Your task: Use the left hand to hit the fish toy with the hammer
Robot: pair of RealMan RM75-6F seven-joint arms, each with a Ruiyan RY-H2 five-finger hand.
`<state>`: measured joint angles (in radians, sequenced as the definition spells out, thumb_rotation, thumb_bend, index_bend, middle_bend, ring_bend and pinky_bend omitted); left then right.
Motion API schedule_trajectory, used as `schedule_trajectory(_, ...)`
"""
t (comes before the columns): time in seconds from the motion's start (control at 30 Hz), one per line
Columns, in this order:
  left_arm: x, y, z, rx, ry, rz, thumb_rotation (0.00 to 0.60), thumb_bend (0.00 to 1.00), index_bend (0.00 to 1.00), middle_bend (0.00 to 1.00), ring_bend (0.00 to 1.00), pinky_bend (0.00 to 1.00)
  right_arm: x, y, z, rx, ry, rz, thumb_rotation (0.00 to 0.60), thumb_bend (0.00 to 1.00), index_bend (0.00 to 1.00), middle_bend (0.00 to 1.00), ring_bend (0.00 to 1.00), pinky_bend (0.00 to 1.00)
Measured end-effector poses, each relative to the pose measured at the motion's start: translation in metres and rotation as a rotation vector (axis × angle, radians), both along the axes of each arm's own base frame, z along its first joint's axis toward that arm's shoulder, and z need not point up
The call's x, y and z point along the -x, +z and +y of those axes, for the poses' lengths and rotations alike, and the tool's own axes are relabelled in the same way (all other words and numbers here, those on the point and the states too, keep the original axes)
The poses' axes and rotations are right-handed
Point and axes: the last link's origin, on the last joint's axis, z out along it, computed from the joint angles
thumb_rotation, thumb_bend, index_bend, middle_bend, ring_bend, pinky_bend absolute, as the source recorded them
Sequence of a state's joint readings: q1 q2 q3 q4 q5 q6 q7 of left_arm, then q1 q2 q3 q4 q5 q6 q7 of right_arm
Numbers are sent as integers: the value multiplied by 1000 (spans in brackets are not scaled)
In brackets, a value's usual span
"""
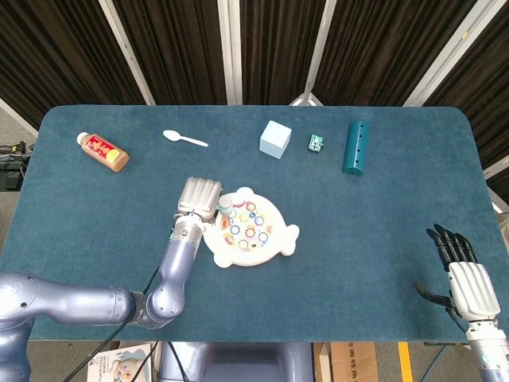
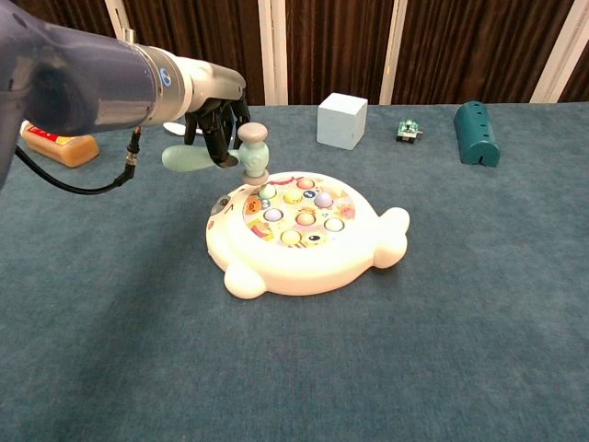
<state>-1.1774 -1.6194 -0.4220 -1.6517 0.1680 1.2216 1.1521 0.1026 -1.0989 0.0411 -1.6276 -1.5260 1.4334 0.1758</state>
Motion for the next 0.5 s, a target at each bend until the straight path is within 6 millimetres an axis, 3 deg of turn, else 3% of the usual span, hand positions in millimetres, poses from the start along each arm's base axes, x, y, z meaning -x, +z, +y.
schedule_trajectory(0.5,9,-16,2,14,-7,3,600,617,749,549,371,458,0,0,0,-3,-2,-6,600,212,0,0,0,15)
